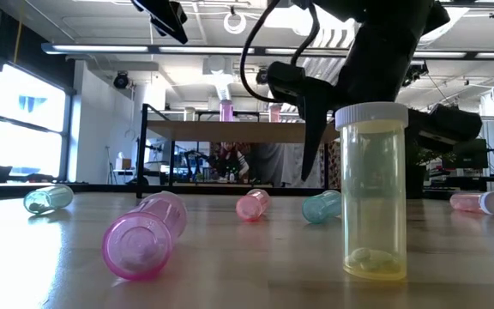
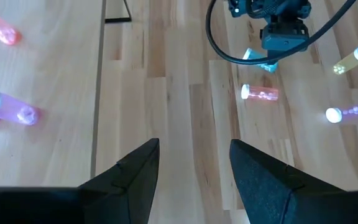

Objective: Pick and place medicine bottles onto shelf by color
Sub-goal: Put the right blue pill bottle on the shelf aligned with other blue pill bottles

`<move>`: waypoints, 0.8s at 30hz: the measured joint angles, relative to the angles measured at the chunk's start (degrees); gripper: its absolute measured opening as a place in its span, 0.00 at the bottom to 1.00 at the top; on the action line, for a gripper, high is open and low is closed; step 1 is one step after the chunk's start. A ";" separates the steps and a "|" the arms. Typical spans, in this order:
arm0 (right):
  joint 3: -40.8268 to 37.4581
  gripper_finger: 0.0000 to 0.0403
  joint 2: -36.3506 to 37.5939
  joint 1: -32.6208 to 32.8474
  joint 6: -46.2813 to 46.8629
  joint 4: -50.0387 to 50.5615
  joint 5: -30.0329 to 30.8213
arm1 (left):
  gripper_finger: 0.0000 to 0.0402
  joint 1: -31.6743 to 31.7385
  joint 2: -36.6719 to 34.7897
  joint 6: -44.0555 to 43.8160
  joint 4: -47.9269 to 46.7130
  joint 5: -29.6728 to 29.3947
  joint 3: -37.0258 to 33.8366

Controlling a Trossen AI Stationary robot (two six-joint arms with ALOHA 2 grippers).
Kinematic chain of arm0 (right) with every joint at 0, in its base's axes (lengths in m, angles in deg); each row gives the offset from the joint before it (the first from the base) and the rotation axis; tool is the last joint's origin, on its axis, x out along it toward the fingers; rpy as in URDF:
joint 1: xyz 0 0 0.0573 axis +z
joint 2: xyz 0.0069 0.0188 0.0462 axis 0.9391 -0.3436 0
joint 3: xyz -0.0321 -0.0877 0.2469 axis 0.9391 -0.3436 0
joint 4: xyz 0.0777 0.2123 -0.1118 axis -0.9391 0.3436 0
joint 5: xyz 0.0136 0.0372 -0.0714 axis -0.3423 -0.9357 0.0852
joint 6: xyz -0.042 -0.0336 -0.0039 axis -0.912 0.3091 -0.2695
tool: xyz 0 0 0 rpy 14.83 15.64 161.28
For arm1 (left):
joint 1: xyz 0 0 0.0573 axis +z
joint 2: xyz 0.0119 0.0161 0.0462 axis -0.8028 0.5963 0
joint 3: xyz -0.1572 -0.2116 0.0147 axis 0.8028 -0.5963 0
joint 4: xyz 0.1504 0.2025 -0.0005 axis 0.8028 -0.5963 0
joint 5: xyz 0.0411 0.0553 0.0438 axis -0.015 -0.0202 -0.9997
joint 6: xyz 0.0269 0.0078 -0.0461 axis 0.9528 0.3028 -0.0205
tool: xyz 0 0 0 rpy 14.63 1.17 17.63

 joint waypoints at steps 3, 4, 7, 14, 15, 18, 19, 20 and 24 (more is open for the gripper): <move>0.00 0.43 0.00 -0.45 -0.01 0.07 0.12 | 0.47 0.00 0.00 0.83 0.03 0.00 0.00; 0.00 0.43 0.00 -0.56 -0.03 0.14 0.11 | 0.47 0.00 0.00 0.99 0.05 -0.01 0.00; 0.02 0.43 -0.43 -0.71 -0.01 0.06 0.10 | 0.47 0.08 0.02 1.14 0.16 -0.04 0.00; 0.02 0.43 -3.44 -0.73 0.45 -2.52 -2.52 | 0.47 1.24 0.02 2.07 0.18 -0.06 0.00; 0.02 0.43 -3.75 -0.73 0.43 -3.21 -2.58 | 0.47 1.46 0.02 2.08 0.16 -0.05 0.00; 0.12 0.43 -4.35 -0.73 0.55 -3.69 -3.11 | 0.47 2.42 0.04 2.04 0.18 -0.07 0.00; 0.13 0.43 -4.36 -0.75 0.94 -3.62 -3.30 | 0.47 2.64 0.04 2.04 0.18 -0.09 0.00; 0.13 0.42 -4.37 -0.75 1.26 -3.40 -3.31 | 0.47 2.97 0.04 2.02 0.18 -0.10 0.00; 0.15 0.38 -4.39 -0.75 1.43 -2.40 -3.82 | 0.47 3.97 0.04 2.06 0.20 0.01 0.00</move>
